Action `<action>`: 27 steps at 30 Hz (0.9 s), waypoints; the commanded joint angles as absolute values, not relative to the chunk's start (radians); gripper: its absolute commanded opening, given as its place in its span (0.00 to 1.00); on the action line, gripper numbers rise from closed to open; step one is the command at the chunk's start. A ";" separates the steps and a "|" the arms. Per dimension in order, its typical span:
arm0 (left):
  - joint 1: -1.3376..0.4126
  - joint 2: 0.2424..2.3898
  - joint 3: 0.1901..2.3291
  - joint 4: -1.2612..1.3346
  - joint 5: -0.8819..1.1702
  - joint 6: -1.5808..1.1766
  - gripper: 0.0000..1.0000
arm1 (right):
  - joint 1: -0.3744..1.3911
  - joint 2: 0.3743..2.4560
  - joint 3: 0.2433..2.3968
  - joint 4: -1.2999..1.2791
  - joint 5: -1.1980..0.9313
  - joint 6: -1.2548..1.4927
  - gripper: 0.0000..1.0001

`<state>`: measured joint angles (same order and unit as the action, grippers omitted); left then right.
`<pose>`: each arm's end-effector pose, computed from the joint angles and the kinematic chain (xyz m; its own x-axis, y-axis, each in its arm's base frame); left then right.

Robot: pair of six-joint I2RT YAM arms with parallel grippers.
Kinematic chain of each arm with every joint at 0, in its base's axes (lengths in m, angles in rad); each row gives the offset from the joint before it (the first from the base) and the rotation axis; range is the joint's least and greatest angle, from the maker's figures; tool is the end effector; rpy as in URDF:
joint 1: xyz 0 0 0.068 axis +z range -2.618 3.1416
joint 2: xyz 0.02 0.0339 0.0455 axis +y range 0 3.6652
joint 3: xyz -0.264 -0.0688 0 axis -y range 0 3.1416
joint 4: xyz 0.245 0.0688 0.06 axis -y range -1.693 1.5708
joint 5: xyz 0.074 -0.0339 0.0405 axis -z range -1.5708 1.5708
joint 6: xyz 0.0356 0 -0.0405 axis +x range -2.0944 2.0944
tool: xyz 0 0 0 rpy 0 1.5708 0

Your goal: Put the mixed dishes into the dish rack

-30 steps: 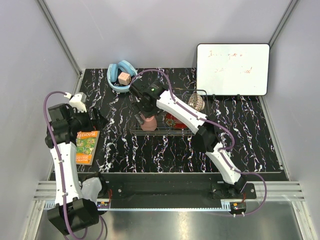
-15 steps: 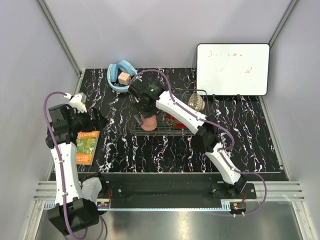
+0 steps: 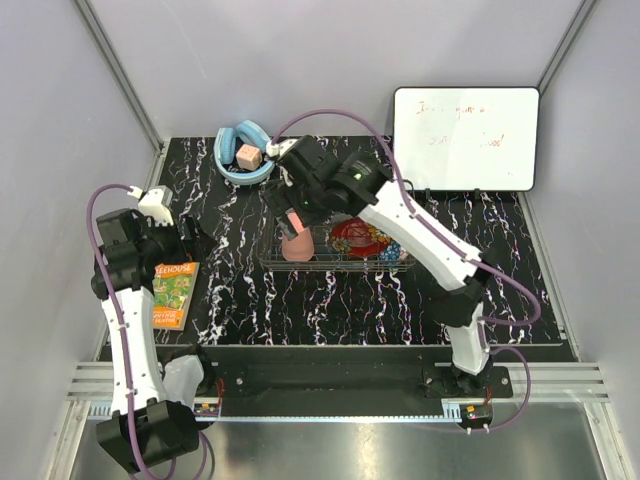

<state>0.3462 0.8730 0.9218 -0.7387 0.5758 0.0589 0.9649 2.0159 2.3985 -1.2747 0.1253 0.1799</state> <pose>0.1686 0.0402 0.3216 -0.5912 -0.1608 -0.7904 0.1455 0.9426 -0.3006 0.2355 0.3322 0.4138 -0.5741 -0.5169 -0.6351 -0.6791 0.7339 0.0166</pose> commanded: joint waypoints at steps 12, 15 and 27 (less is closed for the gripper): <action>0.135 0.882 0.922 -0.647 0.379 0.055 0.99 | 0.712 1.330 1.416 -0.865 0.348 0.334 1.00; 0.032 0.887 0.946 -0.644 0.318 0.032 0.99 | 0.713 1.275 1.356 -0.867 0.293 0.393 1.00; -0.043 0.847 1.031 -0.744 0.310 0.023 0.99 | 0.713 1.163 1.356 -0.836 0.206 0.431 1.00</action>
